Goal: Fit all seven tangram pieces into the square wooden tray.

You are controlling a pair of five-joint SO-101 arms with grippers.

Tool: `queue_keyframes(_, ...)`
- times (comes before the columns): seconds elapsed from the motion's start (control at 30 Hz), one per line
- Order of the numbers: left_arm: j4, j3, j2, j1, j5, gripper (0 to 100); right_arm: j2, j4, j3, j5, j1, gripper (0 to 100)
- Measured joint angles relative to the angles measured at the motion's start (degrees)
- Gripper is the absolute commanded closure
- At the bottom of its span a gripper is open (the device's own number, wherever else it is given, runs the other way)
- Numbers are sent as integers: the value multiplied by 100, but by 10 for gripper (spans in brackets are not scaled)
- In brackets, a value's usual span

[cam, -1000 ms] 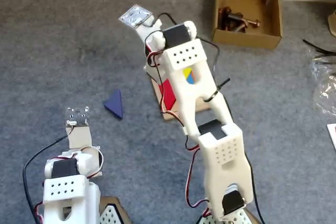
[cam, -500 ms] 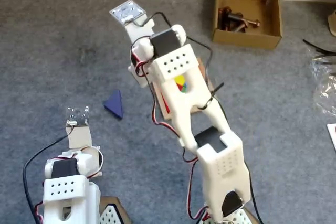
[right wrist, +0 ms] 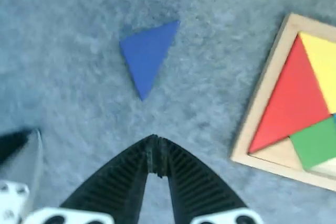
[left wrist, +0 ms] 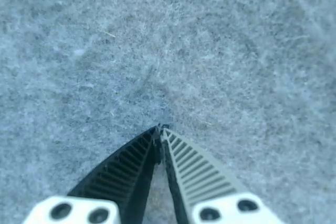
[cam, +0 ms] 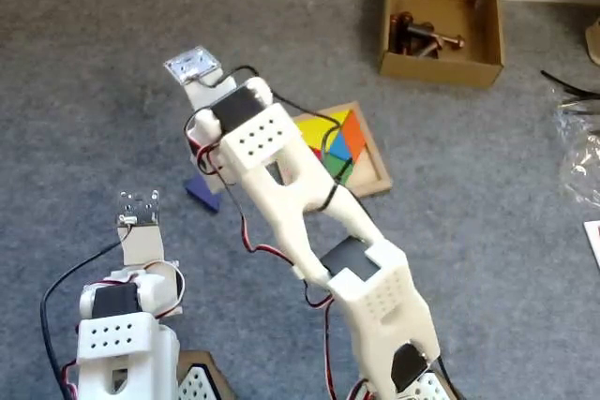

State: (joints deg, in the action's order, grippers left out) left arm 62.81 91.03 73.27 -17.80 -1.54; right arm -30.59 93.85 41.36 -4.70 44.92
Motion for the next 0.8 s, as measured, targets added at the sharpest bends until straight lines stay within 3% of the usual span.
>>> queue_keyframes(0.13,0,0,0,0,0,995,0,-360,0,-519,62,913)
queue_keyframes(0.3,0,0,0,0,0,995,-62,-475,308,-624,123,777)
queue_keyframes(0.8,0,0,0,0,0,995,-1108,-501,545,-624,431,775)
